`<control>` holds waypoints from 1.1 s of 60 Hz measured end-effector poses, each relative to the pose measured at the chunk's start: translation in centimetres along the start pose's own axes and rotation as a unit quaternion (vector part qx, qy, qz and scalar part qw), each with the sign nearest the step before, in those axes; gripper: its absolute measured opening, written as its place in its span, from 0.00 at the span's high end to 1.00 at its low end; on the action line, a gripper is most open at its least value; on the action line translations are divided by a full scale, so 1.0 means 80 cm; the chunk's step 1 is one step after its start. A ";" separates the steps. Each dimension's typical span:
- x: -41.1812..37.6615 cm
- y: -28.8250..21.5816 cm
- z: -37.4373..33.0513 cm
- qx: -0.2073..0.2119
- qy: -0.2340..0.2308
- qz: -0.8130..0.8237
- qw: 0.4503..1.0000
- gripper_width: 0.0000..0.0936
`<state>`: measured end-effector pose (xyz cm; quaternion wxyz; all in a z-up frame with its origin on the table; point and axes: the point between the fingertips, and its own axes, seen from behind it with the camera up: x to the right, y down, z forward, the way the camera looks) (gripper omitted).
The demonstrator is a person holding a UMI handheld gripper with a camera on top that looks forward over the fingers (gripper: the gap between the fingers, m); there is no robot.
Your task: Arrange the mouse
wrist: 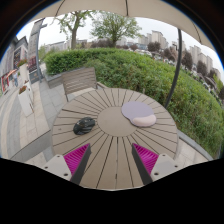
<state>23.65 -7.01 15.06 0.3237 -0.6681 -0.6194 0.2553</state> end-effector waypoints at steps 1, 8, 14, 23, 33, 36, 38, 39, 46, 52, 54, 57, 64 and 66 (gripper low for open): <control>-0.009 0.004 0.003 0.002 -0.003 -0.001 1.000 0.09; -0.091 -0.003 -0.001 0.011 -0.020 0.001 1.000 0.09; -0.143 0.000 0.005 0.014 -0.031 0.001 0.999 0.09; -0.191 0.005 0.033 0.026 -0.037 0.008 0.999 0.09; -0.217 -0.003 0.098 0.047 -0.033 0.013 0.998 0.09; -0.221 -0.006 0.121 0.050 -0.030 0.017 0.998 0.09; -0.221 -0.008 0.137 0.051 -0.028 0.021 0.998 0.09; -0.221 -0.010 0.145 0.053 -0.026 0.023 0.998 0.09; -0.217 -0.016 0.198 0.057 -0.011 0.034 0.998 0.09; -0.211 -0.015 0.241 0.053 -0.002 0.042 0.998 0.09; -0.211 -0.016 0.254 0.052 -0.002 0.042 0.998 0.08; -0.209 -0.017 0.273 0.048 -0.001 0.040 0.998 0.08; -0.197 -0.022 0.309 0.040 0.018 0.039 0.998 0.09; -0.199 -0.028 0.315 0.042 0.016 0.041 0.998 0.09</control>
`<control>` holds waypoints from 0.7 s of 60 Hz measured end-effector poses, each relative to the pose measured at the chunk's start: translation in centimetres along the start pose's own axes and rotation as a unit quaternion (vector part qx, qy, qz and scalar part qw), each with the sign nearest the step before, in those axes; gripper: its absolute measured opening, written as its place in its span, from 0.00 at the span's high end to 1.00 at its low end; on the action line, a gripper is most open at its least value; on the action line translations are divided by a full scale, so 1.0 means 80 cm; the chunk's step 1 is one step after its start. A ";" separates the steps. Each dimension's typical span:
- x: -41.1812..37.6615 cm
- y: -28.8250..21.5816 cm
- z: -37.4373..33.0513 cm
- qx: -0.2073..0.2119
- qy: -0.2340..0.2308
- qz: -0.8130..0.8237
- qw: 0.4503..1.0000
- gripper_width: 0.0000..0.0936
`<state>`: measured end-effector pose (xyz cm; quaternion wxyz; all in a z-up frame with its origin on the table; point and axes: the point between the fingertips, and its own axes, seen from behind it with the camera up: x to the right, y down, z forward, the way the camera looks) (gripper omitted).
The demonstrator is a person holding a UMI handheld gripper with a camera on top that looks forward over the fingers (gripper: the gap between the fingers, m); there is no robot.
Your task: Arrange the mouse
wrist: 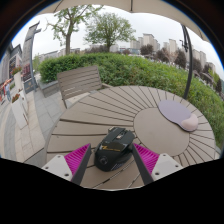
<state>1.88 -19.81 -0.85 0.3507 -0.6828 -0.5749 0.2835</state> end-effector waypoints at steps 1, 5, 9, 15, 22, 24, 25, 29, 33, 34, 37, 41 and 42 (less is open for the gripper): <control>-0.001 -0.003 0.003 0.001 -0.002 0.001 1.000 0.09; -0.006 -0.012 0.018 -0.003 -0.009 0.001 1.000 0.09; -0.010 -0.019 0.030 -0.008 -0.014 -0.003 1.000 0.09; -0.018 -0.021 0.048 -0.019 -0.021 -0.007 1.000 0.09; -0.019 -0.024 0.056 -0.024 -0.020 -0.005 0.999 0.14; -0.018 -0.025 0.058 -0.026 -0.019 -0.007 0.999 0.19; -0.018 -0.025 0.059 -0.026 -0.020 -0.009 0.999 0.23; -0.018 -0.026 0.060 -0.026 -0.024 -0.014 0.999 0.33; -0.020 -0.028 0.060 -0.032 -0.031 -0.025 0.999 0.38; -0.020 -0.028 0.060 -0.033 -0.033 -0.027 0.999 0.38; -0.020 -0.027 0.058 -0.041 -0.038 -0.032 0.998 0.41; -0.018 -0.035 0.047 -0.047 -0.047 -0.027 0.997 0.41; -0.015 -0.039 0.044 -0.047 -0.048 -0.025 0.997 0.41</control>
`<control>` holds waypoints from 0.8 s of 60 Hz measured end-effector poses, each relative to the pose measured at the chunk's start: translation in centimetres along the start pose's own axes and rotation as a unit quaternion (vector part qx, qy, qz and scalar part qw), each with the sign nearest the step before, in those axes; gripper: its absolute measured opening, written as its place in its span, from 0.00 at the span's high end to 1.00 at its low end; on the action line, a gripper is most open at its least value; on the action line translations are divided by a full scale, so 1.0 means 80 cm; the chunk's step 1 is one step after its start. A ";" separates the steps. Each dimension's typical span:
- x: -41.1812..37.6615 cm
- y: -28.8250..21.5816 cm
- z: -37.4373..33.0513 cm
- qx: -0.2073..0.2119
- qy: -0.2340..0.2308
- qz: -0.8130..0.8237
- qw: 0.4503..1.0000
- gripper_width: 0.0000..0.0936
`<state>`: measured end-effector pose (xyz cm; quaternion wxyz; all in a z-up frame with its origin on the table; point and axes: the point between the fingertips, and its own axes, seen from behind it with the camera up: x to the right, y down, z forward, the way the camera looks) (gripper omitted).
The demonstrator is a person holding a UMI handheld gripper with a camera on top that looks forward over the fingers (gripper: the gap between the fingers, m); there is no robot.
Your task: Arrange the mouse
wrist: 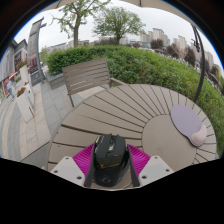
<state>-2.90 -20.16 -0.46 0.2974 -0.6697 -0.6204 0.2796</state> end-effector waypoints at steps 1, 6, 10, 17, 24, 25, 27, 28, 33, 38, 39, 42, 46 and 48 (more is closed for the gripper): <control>0.002 -0.004 -0.005 0.000 -0.001 0.002 1.000 0.41; 0.014 -0.034 -0.042 0.005 -0.018 0.021 1.000 0.42; 0.036 -0.066 -0.078 0.013 -0.031 0.027 0.999 0.42; 0.107 -0.137 -0.114 0.037 -0.030 0.007 0.999 0.41; 0.213 -0.199 -0.111 0.063 0.001 -0.031 0.998 0.41; 0.226 -0.205 -0.105 0.065 0.007 -0.034 0.997 0.41; 0.256 -0.210 -0.094 0.062 0.020 -0.038 0.997 0.42; 0.270 -0.212 -0.088 0.060 0.027 -0.039 0.997 0.41; 0.336 -0.210 -0.045 0.053 0.043 -0.035 0.997 0.42; 0.392 -0.184 0.007 0.035 0.060 -0.033 0.997 0.41; 0.402 -0.178 0.018 0.031 0.061 -0.033 0.997 0.41; 0.422 -0.155 0.049 0.012 0.061 -0.027 0.998 0.41; 0.440 -0.129 0.079 0.003 0.059 -0.019 0.998 0.41; 0.447 -0.118 0.089 -0.003 0.060 -0.023 0.998 0.40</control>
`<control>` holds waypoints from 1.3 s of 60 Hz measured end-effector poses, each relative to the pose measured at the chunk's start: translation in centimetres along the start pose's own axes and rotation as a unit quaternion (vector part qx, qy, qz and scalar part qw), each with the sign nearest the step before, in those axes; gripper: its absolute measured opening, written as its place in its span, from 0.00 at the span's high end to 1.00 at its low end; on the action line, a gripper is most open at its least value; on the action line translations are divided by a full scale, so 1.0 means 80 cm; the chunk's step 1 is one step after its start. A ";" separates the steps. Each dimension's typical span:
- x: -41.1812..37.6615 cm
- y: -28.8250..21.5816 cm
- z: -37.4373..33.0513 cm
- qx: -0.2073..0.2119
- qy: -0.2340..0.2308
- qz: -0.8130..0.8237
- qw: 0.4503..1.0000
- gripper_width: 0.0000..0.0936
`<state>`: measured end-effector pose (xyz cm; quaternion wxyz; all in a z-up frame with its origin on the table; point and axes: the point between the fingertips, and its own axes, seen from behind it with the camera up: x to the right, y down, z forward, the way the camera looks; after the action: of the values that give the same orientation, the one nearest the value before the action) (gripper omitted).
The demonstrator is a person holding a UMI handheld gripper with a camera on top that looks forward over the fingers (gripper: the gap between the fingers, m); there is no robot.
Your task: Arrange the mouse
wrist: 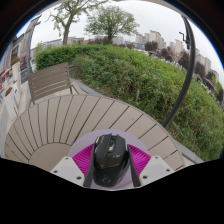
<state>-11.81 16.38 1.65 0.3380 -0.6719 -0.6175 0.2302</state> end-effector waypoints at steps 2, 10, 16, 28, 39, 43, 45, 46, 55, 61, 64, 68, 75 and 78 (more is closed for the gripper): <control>0.000 0.009 0.010 -0.004 -0.001 -0.001 1.000 0.39; 0.001 0.029 0.029 -0.003 -0.018 0.022 1.000 0.34; 0.008 0.029 0.027 -0.010 -0.013 0.034 0.999 0.23; 0.009 0.015 -0.062 -0.016 0.002 0.026 1.000 0.08; -0.023 0.050 -0.216 -0.027 -0.023 0.018 0.999 0.09; -0.030 0.076 -0.267 -0.037 -0.027 0.019 0.999 0.09; -0.032 0.091 -0.294 -0.042 -0.024 0.020 0.999 0.09; -0.032 0.098 -0.303 -0.045 -0.022 0.020 0.999 0.09; -0.037 0.155 -0.376 -0.059 -0.013 0.025 0.998 0.09; -0.041 0.175 -0.402 -0.065 -0.015 0.027 0.997 0.09; -0.039 0.174 -0.409 -0.058 -0.009 0.021 0.998 0.09; -0.037 0.168 -0.415 -0.047 -0.003 0.017 0.999 0.09; -0.035 0.160 -0.417 -0.038 0.006 0.026 0.999 0.08; -0.041 0.161 -0.417 -0.044 -0.004 0.042 0.998 0.08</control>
<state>20.72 7.34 13.97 0.2957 -0.7110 -0.5992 0.2191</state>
